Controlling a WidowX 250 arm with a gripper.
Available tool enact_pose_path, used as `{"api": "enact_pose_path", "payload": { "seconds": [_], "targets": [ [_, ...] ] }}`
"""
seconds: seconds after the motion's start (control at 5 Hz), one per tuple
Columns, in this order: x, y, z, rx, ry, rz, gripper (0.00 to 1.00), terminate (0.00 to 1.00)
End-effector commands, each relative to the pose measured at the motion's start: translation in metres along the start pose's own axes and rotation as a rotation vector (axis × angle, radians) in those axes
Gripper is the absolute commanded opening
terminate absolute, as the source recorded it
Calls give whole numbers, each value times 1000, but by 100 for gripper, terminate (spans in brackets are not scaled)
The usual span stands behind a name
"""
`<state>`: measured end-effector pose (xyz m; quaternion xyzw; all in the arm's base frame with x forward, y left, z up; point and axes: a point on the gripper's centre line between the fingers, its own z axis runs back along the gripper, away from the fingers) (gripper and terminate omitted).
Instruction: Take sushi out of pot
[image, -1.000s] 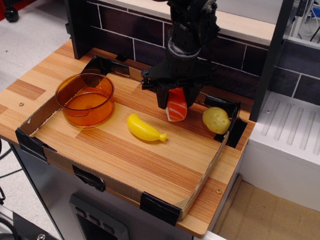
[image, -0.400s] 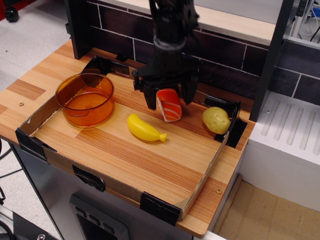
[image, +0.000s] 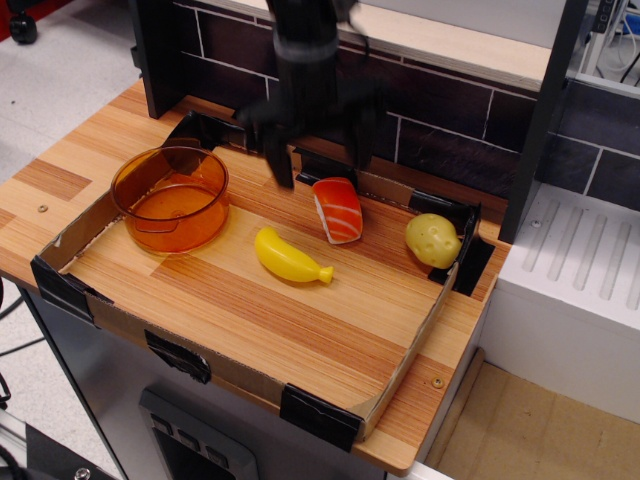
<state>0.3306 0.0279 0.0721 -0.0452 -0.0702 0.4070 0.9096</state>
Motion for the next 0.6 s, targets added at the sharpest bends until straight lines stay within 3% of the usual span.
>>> {"api": "enact_pose_path", "payload": {
  "seconds": [0.0,0.2,0.4],
  "targets": [
    [3,10,71,-64,-21,57,100,0],
    [3,10,71,-64,-21,57,100,0],
    [3,10,71,-64,-21,57,100,100]
  ]
}}
